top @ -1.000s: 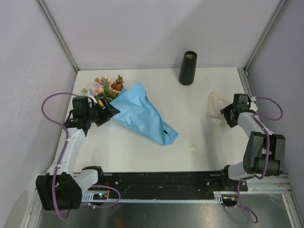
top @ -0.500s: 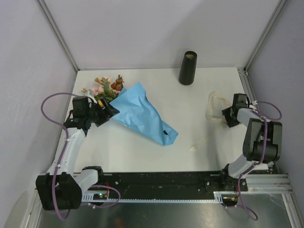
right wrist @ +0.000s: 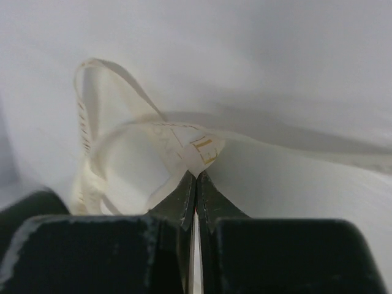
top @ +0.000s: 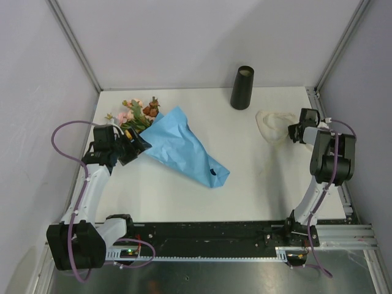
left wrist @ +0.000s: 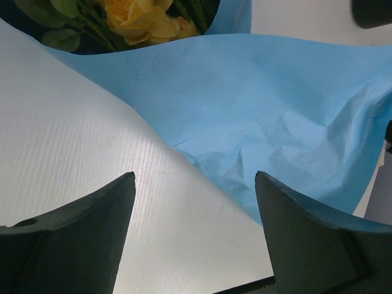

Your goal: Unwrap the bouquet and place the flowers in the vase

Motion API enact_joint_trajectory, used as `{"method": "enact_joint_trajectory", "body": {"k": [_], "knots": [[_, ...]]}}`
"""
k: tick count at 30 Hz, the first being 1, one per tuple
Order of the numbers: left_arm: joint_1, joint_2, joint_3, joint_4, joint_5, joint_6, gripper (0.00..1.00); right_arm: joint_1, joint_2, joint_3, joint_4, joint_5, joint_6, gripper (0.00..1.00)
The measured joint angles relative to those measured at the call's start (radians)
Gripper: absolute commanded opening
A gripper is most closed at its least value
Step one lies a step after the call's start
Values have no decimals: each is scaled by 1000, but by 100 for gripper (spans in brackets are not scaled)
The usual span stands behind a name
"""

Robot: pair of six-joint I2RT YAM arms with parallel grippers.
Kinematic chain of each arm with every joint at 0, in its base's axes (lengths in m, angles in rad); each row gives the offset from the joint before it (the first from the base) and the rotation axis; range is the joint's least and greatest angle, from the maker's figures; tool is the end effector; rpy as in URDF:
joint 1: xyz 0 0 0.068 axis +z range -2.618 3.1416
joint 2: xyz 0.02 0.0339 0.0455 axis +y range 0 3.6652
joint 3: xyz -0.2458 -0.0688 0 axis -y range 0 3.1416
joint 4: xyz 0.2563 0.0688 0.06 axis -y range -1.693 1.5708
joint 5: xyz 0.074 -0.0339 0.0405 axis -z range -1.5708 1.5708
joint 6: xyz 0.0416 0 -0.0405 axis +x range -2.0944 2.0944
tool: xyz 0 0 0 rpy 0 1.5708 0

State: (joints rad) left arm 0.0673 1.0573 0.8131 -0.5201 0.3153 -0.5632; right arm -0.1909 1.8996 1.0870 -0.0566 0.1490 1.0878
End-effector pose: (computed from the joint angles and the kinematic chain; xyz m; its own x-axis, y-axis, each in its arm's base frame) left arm 0.2447 0.0036 0.2453 -0.6689 -0.5538 -0.4958 -0.2338 0.7899 -0.5669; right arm 0.3852 -0.0807 0.1134 -0.0988 0.9111 -0.4002 0.7950 0.3142 0.5189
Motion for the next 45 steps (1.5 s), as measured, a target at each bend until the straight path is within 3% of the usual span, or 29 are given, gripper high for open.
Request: {"method": "enact_joint_trajectory", "body": {"k": [9,13,18,23,30,35,45], "knots": [[3,3,1,-19,-50,14,84,-10,323,377,281,-47,95,1],[3,-4,1,-23,-64,16,83,-21,399,521,306,-88,85,28],[3,-32,1,-25,-74,16,84,-32,382,562,275,-140,42,58],[3,-74,1,-26,-76,22,83,-41,264,454,190,-227,-35,72],[3,-146,0,-29,-44,23,85,-15,-32,242,90,-320,-169,69],[3,-209,0,-35,8,23,91,98,-209,102,123,-391,-252,57],[-20,-239,56,-117,3,59,94,508,-192,11,246,-528,-366,45]]}}
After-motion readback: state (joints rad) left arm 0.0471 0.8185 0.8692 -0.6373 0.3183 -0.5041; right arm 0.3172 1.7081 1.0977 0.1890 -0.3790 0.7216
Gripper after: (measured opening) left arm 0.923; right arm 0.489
